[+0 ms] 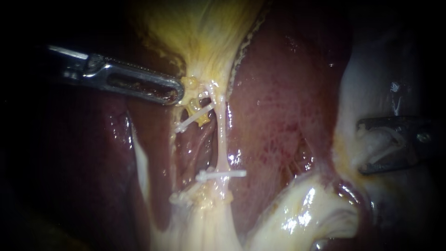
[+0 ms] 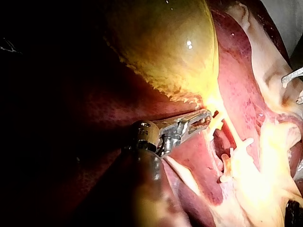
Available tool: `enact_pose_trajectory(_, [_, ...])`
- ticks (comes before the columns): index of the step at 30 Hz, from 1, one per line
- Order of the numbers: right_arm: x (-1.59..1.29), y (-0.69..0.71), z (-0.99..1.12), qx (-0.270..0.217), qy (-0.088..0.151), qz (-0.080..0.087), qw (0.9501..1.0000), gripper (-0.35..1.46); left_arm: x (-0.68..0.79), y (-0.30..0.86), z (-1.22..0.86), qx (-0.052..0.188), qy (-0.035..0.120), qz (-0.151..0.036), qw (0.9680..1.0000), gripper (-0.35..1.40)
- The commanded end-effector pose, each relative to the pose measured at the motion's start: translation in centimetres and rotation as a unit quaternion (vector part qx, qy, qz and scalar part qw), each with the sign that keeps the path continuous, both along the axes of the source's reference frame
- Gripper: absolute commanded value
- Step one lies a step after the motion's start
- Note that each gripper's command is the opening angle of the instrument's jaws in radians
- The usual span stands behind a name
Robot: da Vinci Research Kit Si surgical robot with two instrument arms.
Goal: Clipping second clip right tube
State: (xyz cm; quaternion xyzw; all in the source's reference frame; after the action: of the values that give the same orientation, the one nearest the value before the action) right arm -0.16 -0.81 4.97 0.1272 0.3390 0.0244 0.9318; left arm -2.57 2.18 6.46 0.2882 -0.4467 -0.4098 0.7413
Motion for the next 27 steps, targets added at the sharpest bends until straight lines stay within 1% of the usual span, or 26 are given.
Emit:
enact_pose_trajectory(1, [0.00,0.00,0.00,0.000,0.000,0.000,1.0000,0.50,0.01,0.00,-0.01,0.000,0.000,0.000,1.0000,-0.35])
enact_pose_trajectory(4, [0.00,0.00,0.01,0.000,0.000,0.000,1.0000,0.50,0.05,0.02,-0.04,0.001,-0.001,0.002,1.0000,-0.35])
enact_pose_trajectory(6, [0.00,0.00,0.01,0.000,0.000,0.000,1.0000,0.50,0.13,0.05,-0.09,0.004,-0.004,0.005,1.0000,-0.35])
enact_pose_trajectory(7, [0.00,0.00,0.01,0.000,0.000,0.000,1.0000,0.50,0.17,0.06,-0.11,0.003,-0.003,0.003,1.0000,-0.35])
enact_pose_trajectory(10, [0.00,0.00,0.02,0.000,0.000,0.000,1.0000,0.50,0.35,0.14,-0.22,0.002,0.001,-0.003,1.0000,-0.35])
enact_pose_trajectory(12, [0.00,0.01,0.02,0.000,0.000,0.001,1.0000,0.50,0.50,0.21,-0.31,0.002,0.004,-0.008,1.0000,-0.35])
enact_pose_trajectory(14, [0.00,0.01,0.03,0.000,-0.001,0.001,1.0000,0.50,0.65,0.30,-0.39,0.000,0.008,-0.016,0.9998,-0.35])
enact_pose_trajectory(16, [0.00,0.02,0.04,0.000,-0.001,0.001,1.0000,0.50,0.76,0.37,-0.45,-0.001,0.011,-0.024,0.9997,-0.35])
enact_pose_trajectory(17, [0.00,0.02,0.05,0.000,-0.001,0.001,1.0000,0.50,0.82,0.42,-0.47,0.002,0.010,-0.029,0.9995,-0.35])
enact_pose_trajectory(18, [0.00,0.02,0.05,0.000,-0.001,0.001,1.0000,0.50,0.85,0.45,-0.48,0.001,0.009,-0.033,0.9994,-0.35])
enact_pose_trajectory(21, [-0.01,0.02,0.06,0.000,-0.001,0.001,1.0000,0.50,0.90,0.50,-0.51,0.000,0.008,-0.035,0.9993,-0.35])
enact_pose_trajectory(27, [-0.01,0.02,0.06,-0.001,-0.001,0.001,1.0000,0.50,0.88,0.49,-0.50,-0.001,0.008,-0.036,0.9993,-0.35])
